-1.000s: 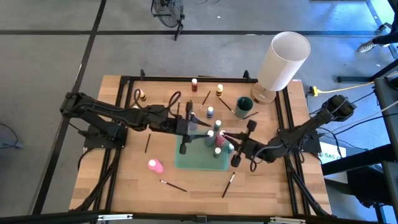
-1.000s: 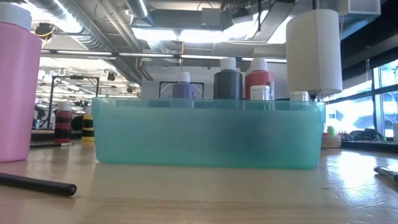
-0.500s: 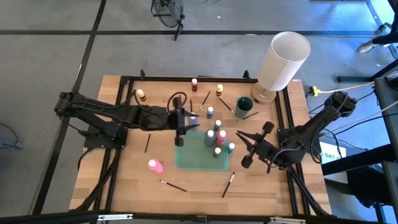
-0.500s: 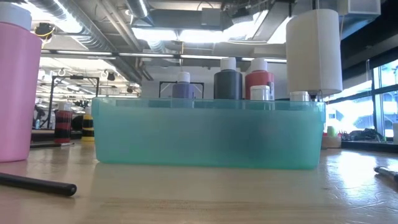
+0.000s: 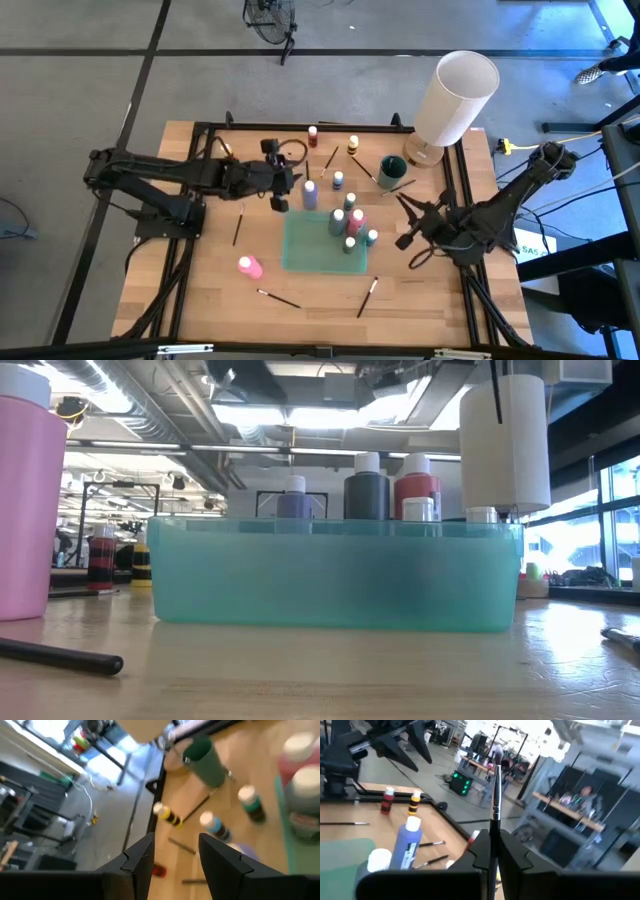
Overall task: Pick & Place Paint Supplies
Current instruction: Put the black eyeshadow brush into the green cup
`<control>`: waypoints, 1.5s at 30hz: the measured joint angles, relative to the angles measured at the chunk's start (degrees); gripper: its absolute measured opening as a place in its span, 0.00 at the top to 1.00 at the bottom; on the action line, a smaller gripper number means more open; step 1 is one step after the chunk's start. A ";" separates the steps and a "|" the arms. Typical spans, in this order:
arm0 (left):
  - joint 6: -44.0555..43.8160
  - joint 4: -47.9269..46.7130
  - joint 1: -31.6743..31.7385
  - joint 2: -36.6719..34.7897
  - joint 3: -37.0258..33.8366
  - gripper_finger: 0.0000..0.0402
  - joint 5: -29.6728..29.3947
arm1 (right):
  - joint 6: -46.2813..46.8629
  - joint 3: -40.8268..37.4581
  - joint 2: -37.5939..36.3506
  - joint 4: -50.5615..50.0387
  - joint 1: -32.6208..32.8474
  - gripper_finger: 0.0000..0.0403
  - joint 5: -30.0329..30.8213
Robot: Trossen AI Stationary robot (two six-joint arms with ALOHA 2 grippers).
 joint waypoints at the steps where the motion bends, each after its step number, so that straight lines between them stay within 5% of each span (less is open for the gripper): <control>1: -0.40 -0.33 1.14 -0.22 0.00 0.63 1.71 | 6.28 0.02 -0.95 -6.10 -0.47 0.96 -0.78; 8: -0.85 3.46 9.65 -2.54 -3.82 0.63 20.22 | 56.85 0.00 -3.43 -46.26 -5.29 0.96 0.11; 12: -1.37 8.75 13.65 -4.36 -8.45 0.63 24.00 | 69.60 -0.01 -0.84 -55.05 -6.14 0.96 3.35; 23: -5.92 22.15 17.59 -7.45 -15.69 0.63 33.36 | 82.16 -4.50 1.85 -58.01 -13.70 0.96 3.60; 39: -7.02 23.41 17.54 -7.42 -15.69 0.63 34.78 | 81.89 -4.87 1.85 -55.30 -19.95 0.96 3.61; 45: -7.61 23.45 17.54 -7.40 -15.69 0.63 36.81 | 76.50 -4.90 3.37 -47.22 -23.17 0.96 3.69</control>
